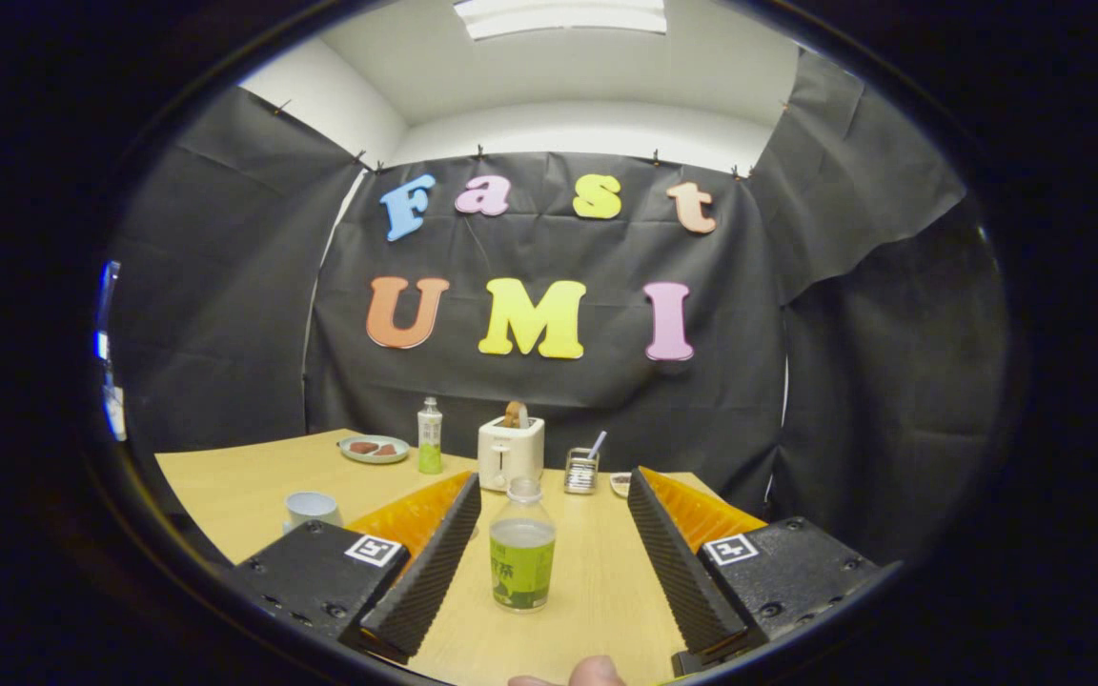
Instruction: Take the bottle from table, then pour the juice into the cup, finally place the bottle on the coaster
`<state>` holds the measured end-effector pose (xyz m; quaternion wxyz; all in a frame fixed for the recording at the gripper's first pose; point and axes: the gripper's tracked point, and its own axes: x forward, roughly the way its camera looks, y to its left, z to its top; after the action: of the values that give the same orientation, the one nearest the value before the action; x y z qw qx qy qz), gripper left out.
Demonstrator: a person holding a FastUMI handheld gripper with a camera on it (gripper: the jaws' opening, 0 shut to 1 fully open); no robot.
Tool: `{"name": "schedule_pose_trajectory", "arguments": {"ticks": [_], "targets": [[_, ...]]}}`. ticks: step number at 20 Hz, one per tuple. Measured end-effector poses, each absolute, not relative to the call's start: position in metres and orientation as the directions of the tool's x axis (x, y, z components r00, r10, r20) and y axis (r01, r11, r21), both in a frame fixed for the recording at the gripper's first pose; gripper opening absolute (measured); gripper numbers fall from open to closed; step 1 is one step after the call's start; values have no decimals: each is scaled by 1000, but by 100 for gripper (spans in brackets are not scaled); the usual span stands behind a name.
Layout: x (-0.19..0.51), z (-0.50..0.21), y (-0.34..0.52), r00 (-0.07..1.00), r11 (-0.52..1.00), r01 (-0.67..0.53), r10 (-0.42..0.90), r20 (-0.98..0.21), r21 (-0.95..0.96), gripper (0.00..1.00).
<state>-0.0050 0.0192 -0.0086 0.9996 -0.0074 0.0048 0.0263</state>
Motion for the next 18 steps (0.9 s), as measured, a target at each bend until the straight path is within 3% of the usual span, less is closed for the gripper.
{"name": "schedule_pose_trajectory", "arguments": {"ticks": [18], "targets": [[49,-110,47,985,998,-14,25,-172,62,100]]}}
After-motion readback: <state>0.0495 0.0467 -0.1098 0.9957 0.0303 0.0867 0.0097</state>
